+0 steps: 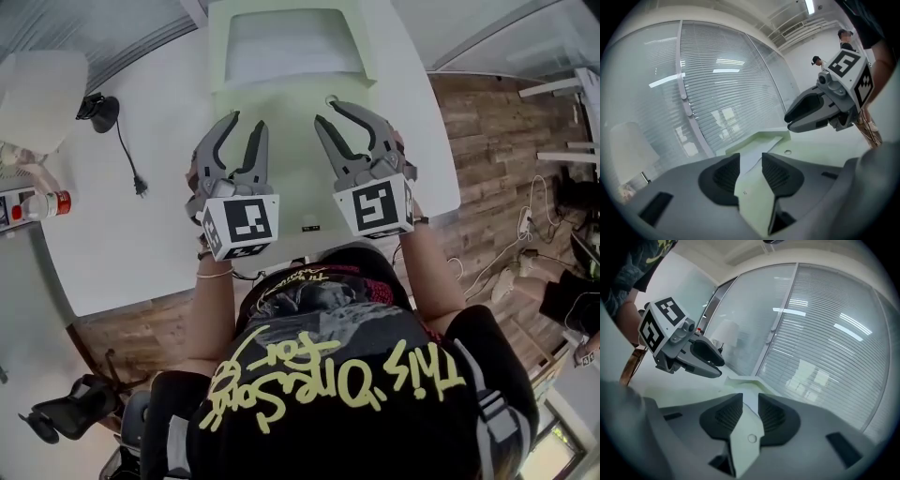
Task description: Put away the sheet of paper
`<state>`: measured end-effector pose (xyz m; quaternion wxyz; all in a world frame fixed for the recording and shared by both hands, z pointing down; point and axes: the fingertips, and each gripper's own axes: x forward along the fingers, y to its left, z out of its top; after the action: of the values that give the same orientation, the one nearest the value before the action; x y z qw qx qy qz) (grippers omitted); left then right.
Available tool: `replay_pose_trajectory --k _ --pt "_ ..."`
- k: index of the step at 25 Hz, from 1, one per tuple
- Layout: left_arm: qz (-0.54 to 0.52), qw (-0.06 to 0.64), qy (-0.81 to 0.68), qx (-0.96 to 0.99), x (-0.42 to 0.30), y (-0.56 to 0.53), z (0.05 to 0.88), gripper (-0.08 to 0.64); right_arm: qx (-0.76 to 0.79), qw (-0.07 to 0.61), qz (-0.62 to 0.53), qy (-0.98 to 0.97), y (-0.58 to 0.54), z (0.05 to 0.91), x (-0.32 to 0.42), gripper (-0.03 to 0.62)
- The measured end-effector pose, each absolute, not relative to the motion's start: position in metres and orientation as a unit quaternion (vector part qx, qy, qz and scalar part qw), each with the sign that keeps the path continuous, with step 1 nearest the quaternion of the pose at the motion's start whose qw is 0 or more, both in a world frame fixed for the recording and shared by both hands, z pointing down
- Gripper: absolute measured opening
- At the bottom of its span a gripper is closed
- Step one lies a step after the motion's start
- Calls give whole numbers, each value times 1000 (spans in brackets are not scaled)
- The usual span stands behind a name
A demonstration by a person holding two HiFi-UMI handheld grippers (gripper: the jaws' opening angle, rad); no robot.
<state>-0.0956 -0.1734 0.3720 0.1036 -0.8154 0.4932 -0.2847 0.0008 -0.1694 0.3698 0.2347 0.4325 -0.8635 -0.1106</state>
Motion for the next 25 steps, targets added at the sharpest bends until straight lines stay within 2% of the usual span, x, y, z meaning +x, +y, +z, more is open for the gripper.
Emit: replay_pose_trajectory --k 5,12,25 --pt "-269 121 494 -818 -97 -160 365 104 443 215 -123 -862 -161 355 -2 63" --pt "-236 124 500 -824 -98 -141 353 67 441 201 -135 -864 -143 340 -6 46" --pt "-198 163 499 -828 -104 -122 320 41 448 174 -138 -866 -114 324 -12 23"
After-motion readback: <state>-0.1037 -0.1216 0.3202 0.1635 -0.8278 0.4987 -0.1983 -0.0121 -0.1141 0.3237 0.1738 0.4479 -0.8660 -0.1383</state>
